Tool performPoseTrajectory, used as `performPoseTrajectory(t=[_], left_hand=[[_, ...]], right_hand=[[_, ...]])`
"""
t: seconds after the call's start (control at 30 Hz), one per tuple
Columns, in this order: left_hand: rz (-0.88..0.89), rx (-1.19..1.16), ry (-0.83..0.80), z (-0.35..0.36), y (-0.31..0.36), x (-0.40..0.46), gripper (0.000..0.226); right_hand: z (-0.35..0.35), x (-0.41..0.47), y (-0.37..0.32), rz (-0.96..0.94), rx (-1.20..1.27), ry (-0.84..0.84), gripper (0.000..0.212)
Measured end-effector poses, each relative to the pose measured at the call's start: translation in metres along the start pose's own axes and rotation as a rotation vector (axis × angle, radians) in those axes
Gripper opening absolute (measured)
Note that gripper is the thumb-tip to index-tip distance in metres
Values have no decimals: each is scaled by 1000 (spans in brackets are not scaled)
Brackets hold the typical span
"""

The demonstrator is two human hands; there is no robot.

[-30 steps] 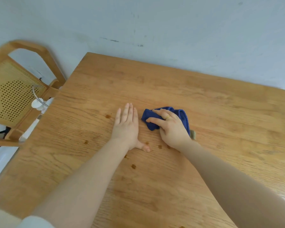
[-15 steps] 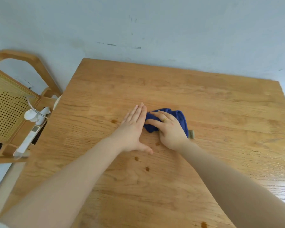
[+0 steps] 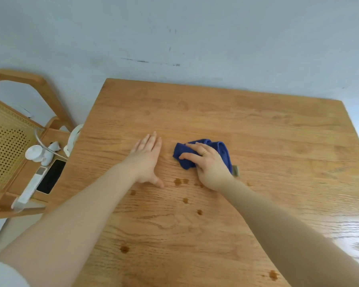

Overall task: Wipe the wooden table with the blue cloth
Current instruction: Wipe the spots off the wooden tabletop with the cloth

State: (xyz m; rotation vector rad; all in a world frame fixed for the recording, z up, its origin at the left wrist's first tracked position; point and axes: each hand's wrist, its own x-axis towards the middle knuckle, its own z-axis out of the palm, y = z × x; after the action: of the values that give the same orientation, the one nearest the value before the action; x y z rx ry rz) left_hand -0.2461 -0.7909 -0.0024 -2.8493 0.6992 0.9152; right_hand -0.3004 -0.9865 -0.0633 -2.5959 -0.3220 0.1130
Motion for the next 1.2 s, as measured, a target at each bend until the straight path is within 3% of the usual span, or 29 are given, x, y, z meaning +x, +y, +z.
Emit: performPoseTrajectory(t=[0.07,0.17,0.27,0.37,0.53,0.67,0.83,0.97,1.2], left_hand=[[-1,42,30,-5,-1,6,134],[-2,101,28,-3,-2,15,135],[27,108,32,1,-8,19,132],[43,76,35,3,-10,19,131],[57,35,41,5,-12,20,129],[90,2,51,5,-16,20,128],[106,-4,89,12,-21,23,129],[38,18,103,14,-19,19,134],[-210,-41,168,17,-16,3,147]], right_hand=[[-1,0,2,-47,-24,-19,49],[-3,20,13,-57,-74,85,48],[-6,51,13,74,-83,195,44],[-8,66,7,207,-103,183,47],[12,24,-13,-29,-84,53,50],[10,30,-7,-75,-46,54,46],[3,87,7,99,-104,233,44],[2,100,-2,207,-173,223,42],[20,36,-29,-105,-60,82,48]])
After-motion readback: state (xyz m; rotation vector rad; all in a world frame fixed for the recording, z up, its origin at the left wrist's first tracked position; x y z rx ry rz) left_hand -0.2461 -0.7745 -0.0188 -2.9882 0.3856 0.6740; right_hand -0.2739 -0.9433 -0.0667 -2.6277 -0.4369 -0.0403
